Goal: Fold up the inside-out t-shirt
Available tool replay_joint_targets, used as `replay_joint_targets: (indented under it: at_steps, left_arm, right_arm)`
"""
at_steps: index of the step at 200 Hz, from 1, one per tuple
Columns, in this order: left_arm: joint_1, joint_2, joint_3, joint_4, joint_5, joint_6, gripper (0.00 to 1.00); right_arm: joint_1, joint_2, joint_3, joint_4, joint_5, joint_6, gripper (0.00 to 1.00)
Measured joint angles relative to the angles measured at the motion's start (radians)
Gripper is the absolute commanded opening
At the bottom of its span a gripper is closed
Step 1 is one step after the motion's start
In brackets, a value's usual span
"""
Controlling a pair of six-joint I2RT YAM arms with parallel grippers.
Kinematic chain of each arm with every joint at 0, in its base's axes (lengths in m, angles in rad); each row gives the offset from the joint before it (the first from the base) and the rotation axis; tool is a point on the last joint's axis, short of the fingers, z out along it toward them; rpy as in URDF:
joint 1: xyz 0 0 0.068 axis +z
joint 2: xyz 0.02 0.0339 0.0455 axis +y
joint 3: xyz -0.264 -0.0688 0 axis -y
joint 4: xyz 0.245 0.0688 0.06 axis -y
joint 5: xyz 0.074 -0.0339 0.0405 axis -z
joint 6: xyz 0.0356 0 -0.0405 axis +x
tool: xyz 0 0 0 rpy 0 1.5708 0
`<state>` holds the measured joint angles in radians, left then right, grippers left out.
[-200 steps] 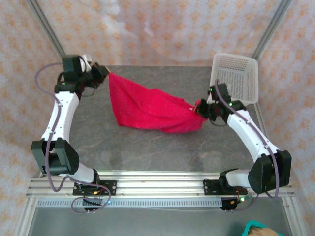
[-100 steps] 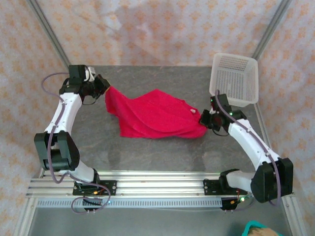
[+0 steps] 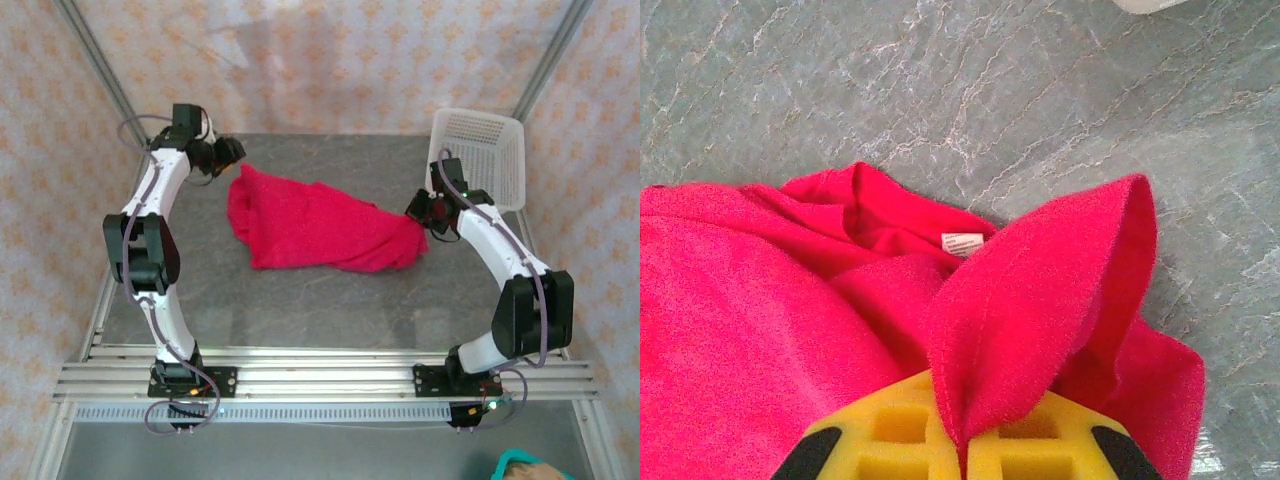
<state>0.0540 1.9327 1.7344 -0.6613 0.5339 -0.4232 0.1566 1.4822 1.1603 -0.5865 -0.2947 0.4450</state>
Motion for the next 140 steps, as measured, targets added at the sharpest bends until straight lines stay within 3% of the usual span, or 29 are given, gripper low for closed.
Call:
replay_joint_targets:
  at_steps: [30, 48, 65, 92, 140]
  left_arm:
    - [-0.113, -0.273, -0.364, -0.023, -0.144, 0.059, 0.4]
    - [-0.185, -0.481, -0.599, 0.029, -0.152, 0.033, 0.38]
    - [-0.187, -0.596, -0.772, 0.092, -0.15, -0.005, 0.38]
    - [-0.182, -0.579, -0.907, 0.161, -0.147, -0.051, 0.37]
    - [-0.185, -0.447, -0.925, 0.278, -0.124, -0.085, 0.36]
  right_arm:
    - [0.0, 0.0, 0.0, 0.0, -0.001, -0.002, 0.0]
    - [0.0, 0.0, 0.0, 0.0, -0.002, -0.004, 0.0]
    - [0.0, 0.002, 0.0, 0.0, -0.002, -0.005, 0.0]
    - [0.0, 0.002, 0.0, 0.0, -0.003, -0.008, 0.0]
    - [0.0, 0.006, 0.0, 0.0, -0.013, -0.008, 0.0]
